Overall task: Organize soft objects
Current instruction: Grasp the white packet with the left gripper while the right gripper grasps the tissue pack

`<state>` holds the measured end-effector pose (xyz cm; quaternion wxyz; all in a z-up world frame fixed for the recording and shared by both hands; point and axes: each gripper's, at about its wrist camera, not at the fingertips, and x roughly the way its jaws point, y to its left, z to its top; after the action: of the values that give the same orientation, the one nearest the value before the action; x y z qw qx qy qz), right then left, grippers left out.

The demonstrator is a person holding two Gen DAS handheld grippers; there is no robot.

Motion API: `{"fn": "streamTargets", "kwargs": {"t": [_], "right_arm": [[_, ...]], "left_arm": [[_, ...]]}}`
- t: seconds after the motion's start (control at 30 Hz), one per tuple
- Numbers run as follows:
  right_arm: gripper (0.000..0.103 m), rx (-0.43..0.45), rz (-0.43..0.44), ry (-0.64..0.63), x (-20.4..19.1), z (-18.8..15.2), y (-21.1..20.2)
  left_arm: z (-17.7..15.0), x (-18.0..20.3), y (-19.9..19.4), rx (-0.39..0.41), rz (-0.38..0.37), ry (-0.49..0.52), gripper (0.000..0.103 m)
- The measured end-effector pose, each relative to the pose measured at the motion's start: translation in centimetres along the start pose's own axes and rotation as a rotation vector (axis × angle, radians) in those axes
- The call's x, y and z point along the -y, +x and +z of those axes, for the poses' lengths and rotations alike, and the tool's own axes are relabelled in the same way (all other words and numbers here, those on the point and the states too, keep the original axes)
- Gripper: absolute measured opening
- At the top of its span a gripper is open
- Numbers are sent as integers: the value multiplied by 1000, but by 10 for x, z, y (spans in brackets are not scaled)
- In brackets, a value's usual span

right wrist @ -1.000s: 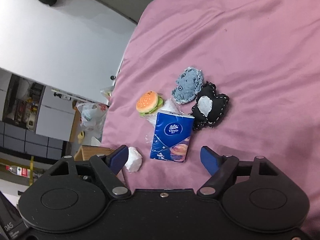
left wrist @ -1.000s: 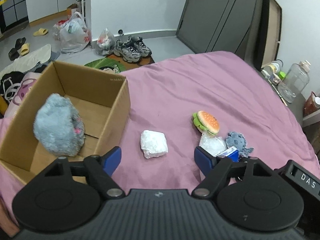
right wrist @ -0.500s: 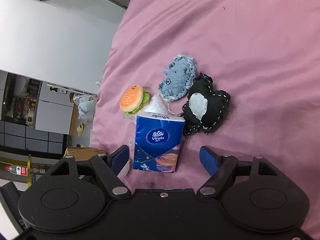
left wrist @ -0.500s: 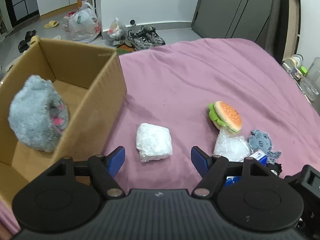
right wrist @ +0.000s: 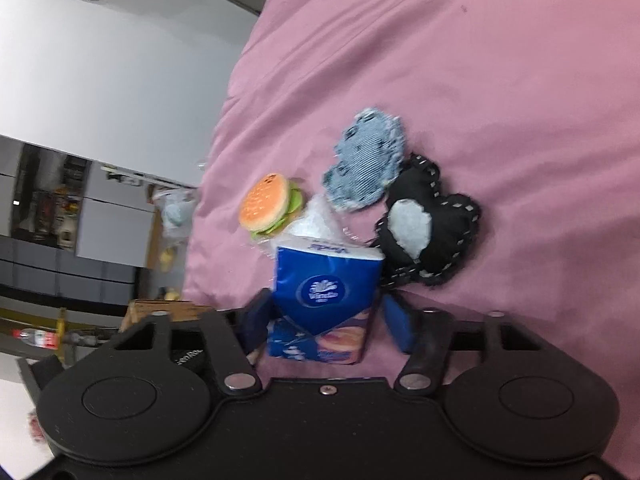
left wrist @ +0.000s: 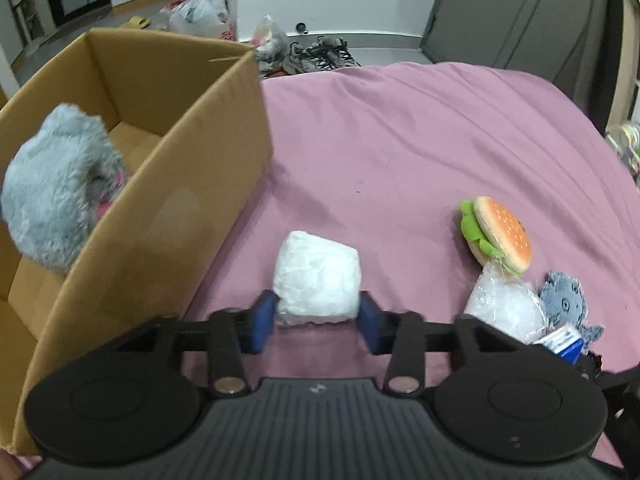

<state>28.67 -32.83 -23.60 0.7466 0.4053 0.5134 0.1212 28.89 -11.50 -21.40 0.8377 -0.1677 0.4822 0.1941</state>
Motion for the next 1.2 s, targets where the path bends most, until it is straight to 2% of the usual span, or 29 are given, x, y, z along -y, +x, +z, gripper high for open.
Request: {"fn": "streamTargets", "kwargs": {"t": [0.17,0.57,0.83,1.2], "right_arm": [[50,16,-9,-16,-4,-3,-7],[50,96,-14,-32,-16,-16,-37],[51,170,-7,-28,-27,-29,-60],[51,214,-36,-68,-42,-38,-70]], "left_arm": [[1,-7,-16,-3,-37,-15,39],[-8,-23,-77,7,-134,53,39],[4,-53,-103,24,-176,41,39],[13,-92,-129,32,-230,24,39]]}}
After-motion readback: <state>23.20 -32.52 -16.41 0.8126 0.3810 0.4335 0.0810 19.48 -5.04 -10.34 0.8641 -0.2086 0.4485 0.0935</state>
